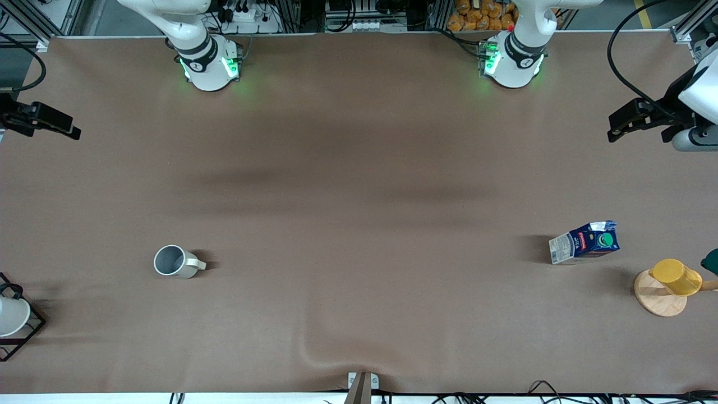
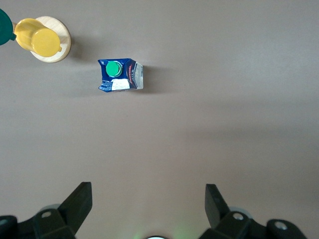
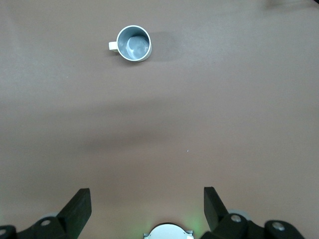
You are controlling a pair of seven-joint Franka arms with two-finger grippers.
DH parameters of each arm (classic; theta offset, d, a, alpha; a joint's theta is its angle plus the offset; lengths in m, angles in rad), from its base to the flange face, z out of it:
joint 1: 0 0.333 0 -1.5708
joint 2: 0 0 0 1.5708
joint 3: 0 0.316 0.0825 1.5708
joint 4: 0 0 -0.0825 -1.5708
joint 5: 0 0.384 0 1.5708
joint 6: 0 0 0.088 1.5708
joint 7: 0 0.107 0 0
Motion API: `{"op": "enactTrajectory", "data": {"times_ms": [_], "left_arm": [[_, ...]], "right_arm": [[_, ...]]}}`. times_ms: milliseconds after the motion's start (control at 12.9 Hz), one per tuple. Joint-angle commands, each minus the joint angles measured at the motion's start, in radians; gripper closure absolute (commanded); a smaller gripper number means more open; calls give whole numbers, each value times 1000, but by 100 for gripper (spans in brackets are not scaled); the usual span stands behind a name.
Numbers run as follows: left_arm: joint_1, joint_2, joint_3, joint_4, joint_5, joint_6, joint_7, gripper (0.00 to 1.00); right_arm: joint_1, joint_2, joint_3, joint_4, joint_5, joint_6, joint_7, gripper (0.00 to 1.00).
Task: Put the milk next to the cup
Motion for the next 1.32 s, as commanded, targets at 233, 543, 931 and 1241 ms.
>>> {"op": "enactTrajectory", "data": {"times_ms": [233,543,931,1241], "left_arm": [[-5,-4,4,4,2,8,-12,0],[-14,9,3,6,-4,13,-4,0],[-5,5,7,6,-33,13,-20,0],[-6,8,10,6,-53,13,-18,0]], "right_arm": [[-2,-17,-1,-20,7,3,1,0],[-2,-10,-1,-34,7,5,0,0],[4,30,-1,-57,5,57,0,0],[13,53,-1,-62,5,74,1,0]]}}
